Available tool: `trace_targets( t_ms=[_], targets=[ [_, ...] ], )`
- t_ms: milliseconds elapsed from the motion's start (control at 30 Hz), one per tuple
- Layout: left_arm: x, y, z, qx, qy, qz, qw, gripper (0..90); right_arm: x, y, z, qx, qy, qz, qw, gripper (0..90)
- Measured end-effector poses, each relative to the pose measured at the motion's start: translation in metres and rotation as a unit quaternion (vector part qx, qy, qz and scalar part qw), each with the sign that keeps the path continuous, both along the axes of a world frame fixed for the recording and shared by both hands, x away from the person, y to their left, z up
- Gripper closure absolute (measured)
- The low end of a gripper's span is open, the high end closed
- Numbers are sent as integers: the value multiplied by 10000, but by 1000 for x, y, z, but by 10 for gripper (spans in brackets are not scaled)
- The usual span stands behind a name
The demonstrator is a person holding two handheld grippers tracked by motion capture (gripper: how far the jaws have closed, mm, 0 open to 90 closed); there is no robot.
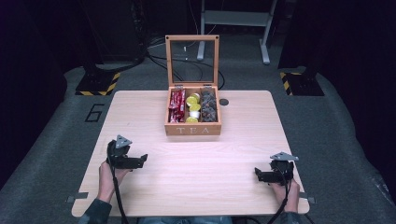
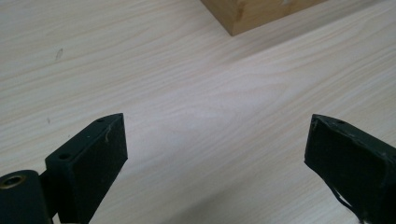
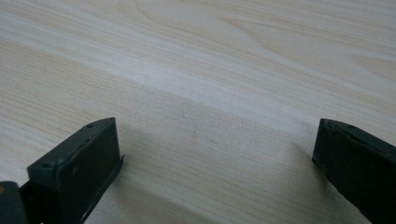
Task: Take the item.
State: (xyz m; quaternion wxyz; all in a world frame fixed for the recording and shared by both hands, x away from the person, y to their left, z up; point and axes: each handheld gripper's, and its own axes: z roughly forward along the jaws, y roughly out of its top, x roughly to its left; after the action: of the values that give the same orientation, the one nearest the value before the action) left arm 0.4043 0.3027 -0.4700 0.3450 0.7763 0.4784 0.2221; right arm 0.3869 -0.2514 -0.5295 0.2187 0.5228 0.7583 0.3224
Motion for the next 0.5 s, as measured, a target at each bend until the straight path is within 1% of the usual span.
trace_targets(
  t_ms=[33, 167, 200, 233, 367, 400, 433, 500],
  targets=[
    [1, -2, 1, -18, -8, 19, 10000, 53, 0, 0, 0, -1, -3, 4, 10000, 0],
    [9, -9, 8, -9, -73, -64, 10000, 52, 0, 0, 0, 2, 1, -1, 10000, 0],
    [12, -12, 9, 1, -116, -76, 9999, 51, 0, 0, 0, 1, 1, 1, 10000, 0],
    [14, -13, 12, 26, -81, -119, 9999, 51, 0, 0, 0, 1, 0, 2, 10000, 0],
    [21, -19, 17, 37, -116, -188, 9997, 49, 0, 0, 0, 2, -1, 2, 10000, 0],
    [24, -21, 19, 5, -110, -208, 9997, 49, 0, 0, 0, 0, -4, 12, 10000, 0],
    [26, -22, 20, 21, -146, -228, 9996, 49, 0, 0, 0, 0, -5, 11, 10000, 0],
    [29, -24, 22, 8, -137, -237, 9996, 49, 0, 0, 0, 0, -6, 12, 10000, 1]
  ],
)
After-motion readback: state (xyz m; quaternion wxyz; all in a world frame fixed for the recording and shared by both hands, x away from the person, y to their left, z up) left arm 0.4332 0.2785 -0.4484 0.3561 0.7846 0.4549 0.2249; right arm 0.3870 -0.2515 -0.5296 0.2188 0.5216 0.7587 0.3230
